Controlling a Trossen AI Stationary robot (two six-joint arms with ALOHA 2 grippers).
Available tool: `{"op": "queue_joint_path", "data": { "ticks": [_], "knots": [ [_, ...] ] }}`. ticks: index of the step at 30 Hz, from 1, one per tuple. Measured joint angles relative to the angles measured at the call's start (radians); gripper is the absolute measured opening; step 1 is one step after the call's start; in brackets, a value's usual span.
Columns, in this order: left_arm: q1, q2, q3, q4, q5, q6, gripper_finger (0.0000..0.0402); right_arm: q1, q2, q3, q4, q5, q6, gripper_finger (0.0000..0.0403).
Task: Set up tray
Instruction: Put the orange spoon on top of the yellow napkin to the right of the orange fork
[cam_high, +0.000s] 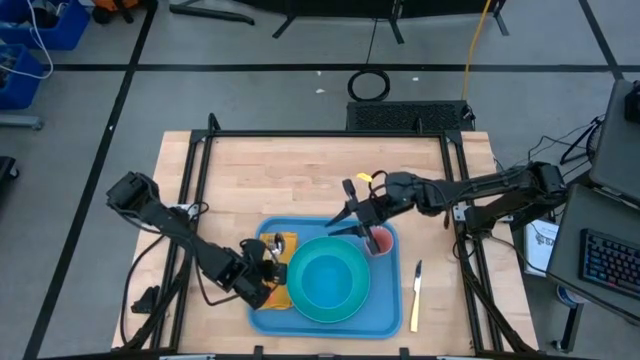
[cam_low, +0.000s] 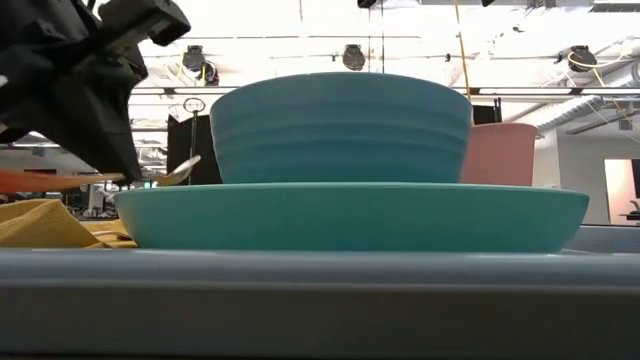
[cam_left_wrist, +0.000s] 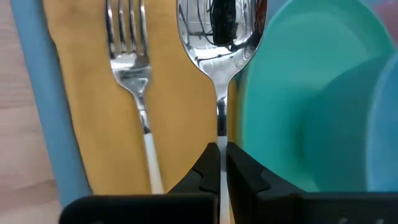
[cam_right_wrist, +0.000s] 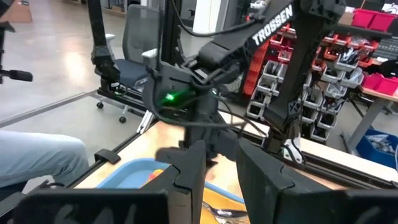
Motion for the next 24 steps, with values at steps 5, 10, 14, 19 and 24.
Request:
{"op": "queue_joint_path", "data": {
  "ticks": [5, 10, 14, 19, 24],
  "knots": [
    [0.025, 0.0, -0.009, 0.003, 0.038, 0.021, 0.0008, 0.012, -0.001, 0.0, -0.003, 0.0, -0.003, 0.0079],
    [0.055, 0.0, -0.009, 0.032, 0.039, 0.069, 0.0008, 0.012, -0.001, 0.0, -0.006, 0.0, -0.003, 0.0079],
    [0.069, 0.0, -0.009, 0.034, 0.078, 0.09, 0.0008, 0.012, -0.001, 0.0, -0.009, 0.0, -0.003, 0.0079],
    [0.079, 0.0, -0.009, 0.033, 0.075, 0.105, 0.0008, 0.012, -0.001, 0.0, -0.012, 0.0, -0.003, 0.0079],
    [0.078, 0.0, -0.024, 0.059, 0.08, 0.102, 0.0008, 0.012, -0.001, 0.0, -0.012, 0.0, -0.003, 0.0079]
  ]
}}
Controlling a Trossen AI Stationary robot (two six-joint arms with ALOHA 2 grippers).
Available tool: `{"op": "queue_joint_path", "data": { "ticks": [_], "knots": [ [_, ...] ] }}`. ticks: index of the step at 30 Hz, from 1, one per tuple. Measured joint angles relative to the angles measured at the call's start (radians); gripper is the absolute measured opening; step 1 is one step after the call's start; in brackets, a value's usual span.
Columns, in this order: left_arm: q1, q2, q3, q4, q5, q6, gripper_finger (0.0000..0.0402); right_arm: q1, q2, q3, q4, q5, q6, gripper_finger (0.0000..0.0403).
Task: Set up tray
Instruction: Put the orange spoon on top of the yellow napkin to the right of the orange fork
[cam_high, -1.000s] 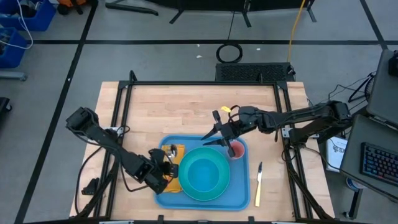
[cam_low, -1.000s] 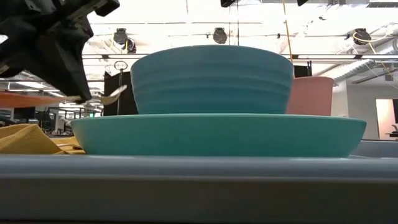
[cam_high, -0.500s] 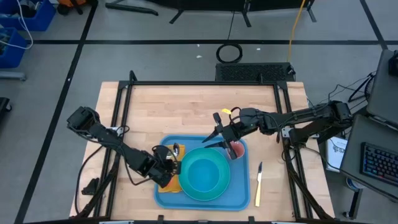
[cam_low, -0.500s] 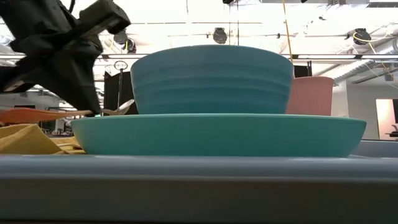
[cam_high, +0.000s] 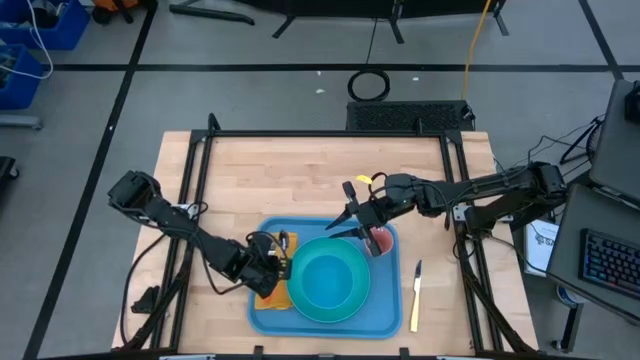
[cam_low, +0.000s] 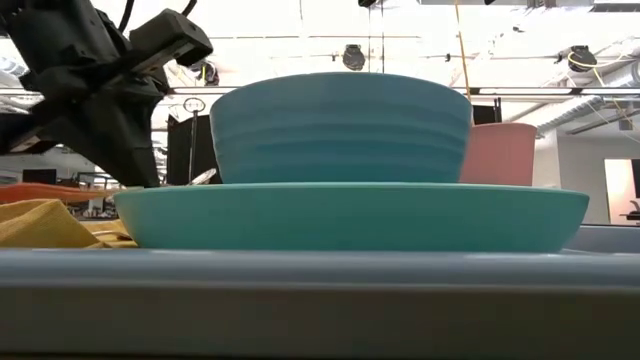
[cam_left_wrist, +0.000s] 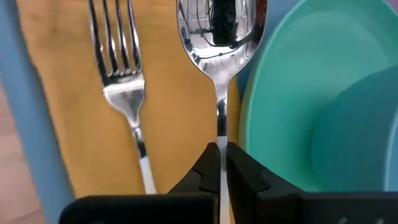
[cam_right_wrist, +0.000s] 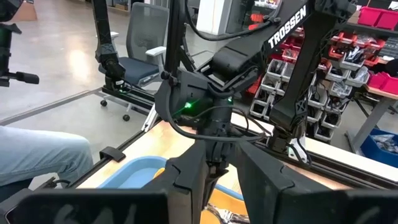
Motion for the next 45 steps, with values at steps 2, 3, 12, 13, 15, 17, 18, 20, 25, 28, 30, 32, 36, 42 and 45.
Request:
{"op": "queue_joint_path", "data": {
  "ticks": [2, 3, 12, 13, 15, 17, 18, 20, 25, 28, 30, 32, 36, 42, 45],
  "knots": [
    [0.001, 0.0, -0.017, 0.028, 0.003, 0.0, 0.0008, 0.0, 0.0, 0.0, 0.0, 0.0, 0.0, 0.0079],
    [0.0, 0.0, -0.027, 0.049, 0.011, -0.003, 0.0008, 0.0, 0.0, 0.0, 0.0, 0.0, 0.0, 0.0079],
    [0.0, 0.0, -0.105, 0.167, 0.027, -0.036, 0.0008, 0.0, 0.0, 0.0, -0.001, 0.0, 0.0, 0.0079],
    [0.0, 0.0, -0.11, 0.17, 0.038, -0.037, 0.0008, 0.0, 0.0, 0.0, -0.001, 0.0, 0.0, 0.0079],
    [0.0, 0.0, -0.121, 0.17, 0.052, -0.046, 0.001, 0.0, 0.0, 0.0, 0.0, 0.0, 0.0, 0.0079],
    [0.0, 0.0, -0.122, 0.172, 0.061, -0.046, 0.0008, 0.0, 0.0, 0.0, 0.0, 0.0, 0.0, 0.0079],
    [0.0, 0.0, -0.122, 0.175, 0.067, -0.046, 0.0007, 0.0, 0.0, 0.0, -0.001, 0.0, 0.0, 0.0079],
    [0.0, 0.0, -0.122, 0.175, 0.068, -0.051, 0.0007, 0.0, 0.0, 0.0, -0.001, 0.0, 0.0, 0.0079],
    [0.0, 0.0, -0.122, 0.174, 0.092, -0.054, 0.0012, 0.0, 0.0, 0.0, -0.001, 0.0, 0.0, 0.0079],
    [0.003, 0.0, -0.122, 0.176, 0.121, -0.054, 0.0007, 0.0, 0.0, 0.0, -0.001, 0.0, 0.0, 0.0079],
    [0.003, 0.0, -0.122, 0.176, 0.126, -0.062, 0.0007, 0.0, 0.0, 0.0, -0.001, 0.0, 0.0, 0.0079],
    [0.005, 0.0, -0.122, 0.176, 0.128, -0.063, 0.0011, 0.0, 0.0, 0.0, -0.001, 0.0, 0.0, 0.0079],
    [0.006, 0.0, -0.122, 0.168, 0.124, -0.068, 0.0008, 0.0, 0.0, 0.0, -0.001, 0.0, 0.0, 0.0079],
    [0.005, 0.0, -0.122, 0.123, 0.126, -0.095, 0.0014, 0.0, 0.001, 0.0, -0.009, 0.0, 0.001, 0.0079],
    [-0.004, 0.0, -0.122, 0.118, 0.121, -0.109, 0.001, 0.0, 0.001, 0.0, -0.008, 0.0, 0.001, 0.0079]
  ]
}}
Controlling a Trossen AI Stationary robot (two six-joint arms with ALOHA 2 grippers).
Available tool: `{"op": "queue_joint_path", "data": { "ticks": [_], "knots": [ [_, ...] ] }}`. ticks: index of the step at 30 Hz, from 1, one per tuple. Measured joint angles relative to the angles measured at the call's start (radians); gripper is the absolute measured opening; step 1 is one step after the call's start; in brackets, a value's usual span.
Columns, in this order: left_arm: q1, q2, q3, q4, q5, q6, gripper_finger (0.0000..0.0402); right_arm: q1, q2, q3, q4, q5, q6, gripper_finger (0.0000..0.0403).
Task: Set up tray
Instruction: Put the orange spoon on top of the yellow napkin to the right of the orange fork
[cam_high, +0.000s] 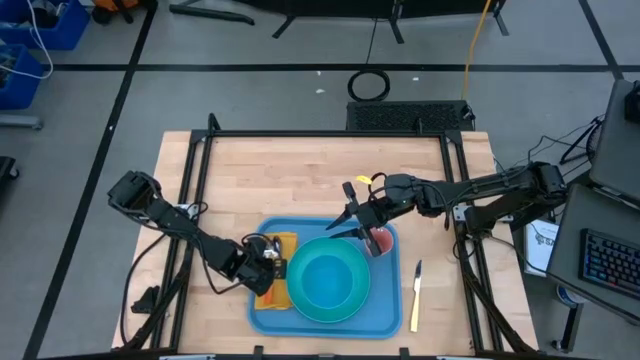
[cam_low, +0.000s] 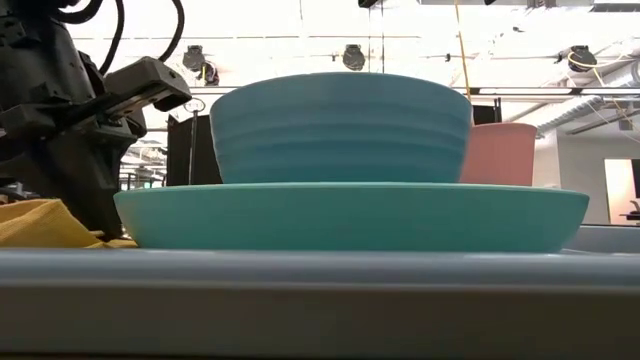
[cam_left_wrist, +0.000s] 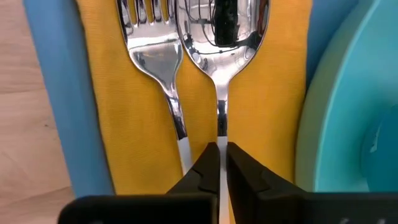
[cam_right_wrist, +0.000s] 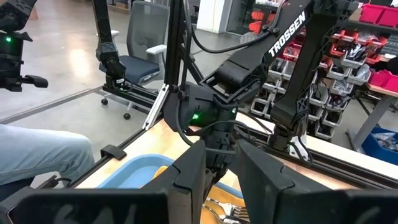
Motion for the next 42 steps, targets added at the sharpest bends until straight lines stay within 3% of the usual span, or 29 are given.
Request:
{"op": "queue_joint_path", "data": {
  "ticks": [18, 23, 42],
  "knots": [
    [-0.017, -0.001, 0.0, -0.014, 0.063, 0.018, 0.002, 0.0, 0.0, 0.0, -0.008, 0.0, 0.004, 0.0079],
    [-0.028, -0.001, 0.0, -0.022, 0.061, 0.019, 0.0007, 0.0, 0.0, 0.0, -0.008, 0.0, 0.007, 0.0079],
    [-0.007, -0.001, 0.0, 0.009, 0.017, 0.014, 0.0019, 0.0, 0.0, 0.0, -0.008, 0.0, 0.008, 0.0079]
  ]
}}
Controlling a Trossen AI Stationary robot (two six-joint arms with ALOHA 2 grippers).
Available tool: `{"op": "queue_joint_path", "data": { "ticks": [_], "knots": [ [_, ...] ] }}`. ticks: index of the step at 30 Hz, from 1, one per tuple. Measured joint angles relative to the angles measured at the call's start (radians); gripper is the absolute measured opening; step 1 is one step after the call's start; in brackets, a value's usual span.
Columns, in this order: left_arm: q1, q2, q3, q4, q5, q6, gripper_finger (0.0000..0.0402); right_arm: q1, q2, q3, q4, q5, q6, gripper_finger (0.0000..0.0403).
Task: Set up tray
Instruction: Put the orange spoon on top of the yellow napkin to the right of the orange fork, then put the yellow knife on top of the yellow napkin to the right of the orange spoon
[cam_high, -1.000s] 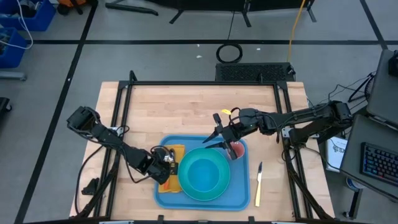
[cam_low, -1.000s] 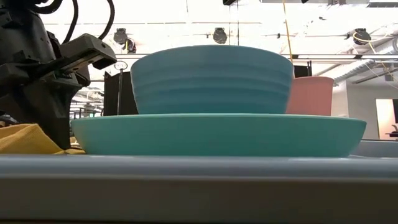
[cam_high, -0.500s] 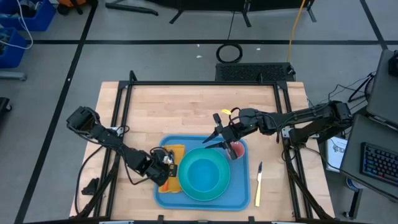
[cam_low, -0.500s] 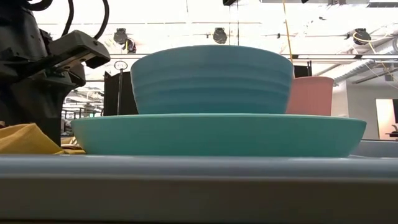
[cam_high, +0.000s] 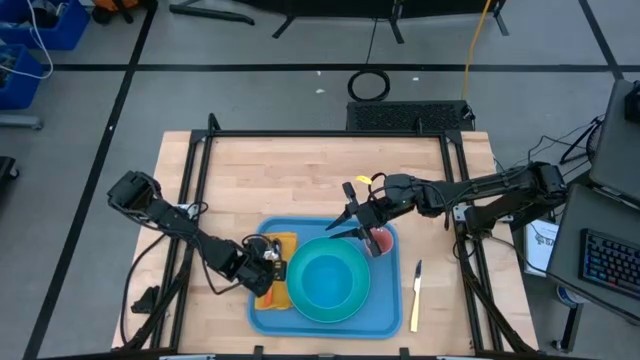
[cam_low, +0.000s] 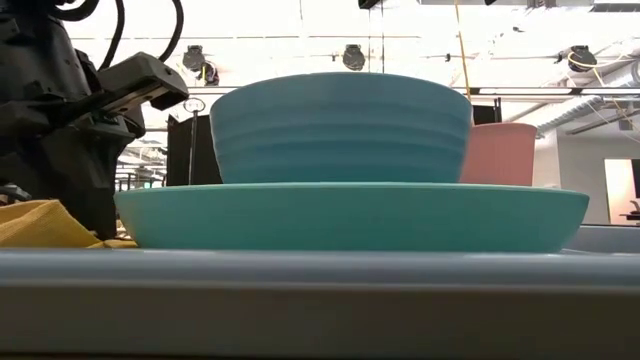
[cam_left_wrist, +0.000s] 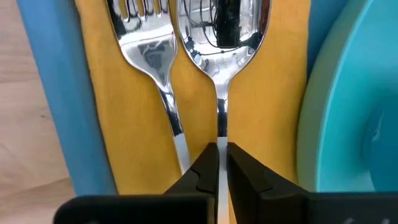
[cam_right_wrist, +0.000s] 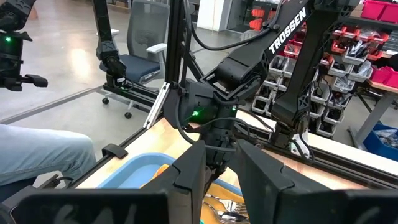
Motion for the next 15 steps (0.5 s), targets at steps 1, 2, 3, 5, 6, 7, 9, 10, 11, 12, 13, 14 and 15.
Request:
{"op": "queue_joint_path", "data": {
  "ticks": [1, 2, 3, 5, 6, 7, 9, 10, 11, 12, 13, 14, 15],
  "knots": [
    [0.0, 0.0, 0.0, 0.001, 0.0, -0.002, 0.0016, 0.0, 0.0, 0.0, 0.0, 0.0, 0.0, 0.0079],
    [0.0, 0.0, 0.0, 0.002, -0.005, -0.007, 0.0014, 0.0, 0.0, 0.0, 0.0, 0.0, 0.0, 0.0079],
    [-0.001, 0.0, 0.0, 0.002, -0.014, -0.016, 0.0014, 0.0, 0.0, 0.0, 0.0, 0.0, 0.0, 0.0079],
    [0.0, 0.0, 0.0, 0.003, -0.032, -0.028, 0.0021, 0.0, 0.0, 0.0, 0.0, 0.0, 0.0, 0.0079],
    [0.0, 0.0, 0.0, 0.008, -0.035, -0.029, 0.0028, 0.0, 0.0, 0.0, 0.0, 0.0, 0.0, 0.0079],
    [0.0, 0.0, 0.0, 0.016, -0.038, -0.03, 0.0036, 0.0, 0.0, 0.0, 0.0, 0.0, 0.0, 0.0079],
    [0.0, 0.0, 0.0, 0.042, -0.047, -0.023, 0.0054, 0.0, 0.0, 0.0, 0.0, 0.0, 0.0, 0.0079],
    [0.0, 0.0, 0.0, 0.052, -0.049, -0.014, 0.0061, 0.0, 0.0, 0.0, 0.0, 0.0, 0.0, 0.0079],
    [0.0, 0.0, 0.0, 0.055, -0.048, -0.011, 0.0067, 0.0, 0.0, 0.0, 0.0, 0.0, 0.0, 0.0079],
    [0.0, 0.0, 0.0, 0.052, -0.046, -0.011, 0.0072, 0.0, 0.0, 0.0, 0.0, 0.0, 0.0, 0.0079],
    [0.0, 0.0, 0.0, 0.047, -0.043, -0.011, 0.0075, 0.0, 0.0, 0.0, 0.0, 0.0, 0.0, 0.0079],
    [0.0, 0.0, 0.0, 0.046, -0.043, -0.013, 0.0078, 0.0, 0.0, 0.0, 0.0, 0.0, 0.0, 0.0079],
    [0.0, 0.0, 0.0, 0.049, -0.045, -0.018, 0.0079, 0.0, 0.0, 0.0, 0.0, 0.0, 0.0, 0.0079]
  ]
}}
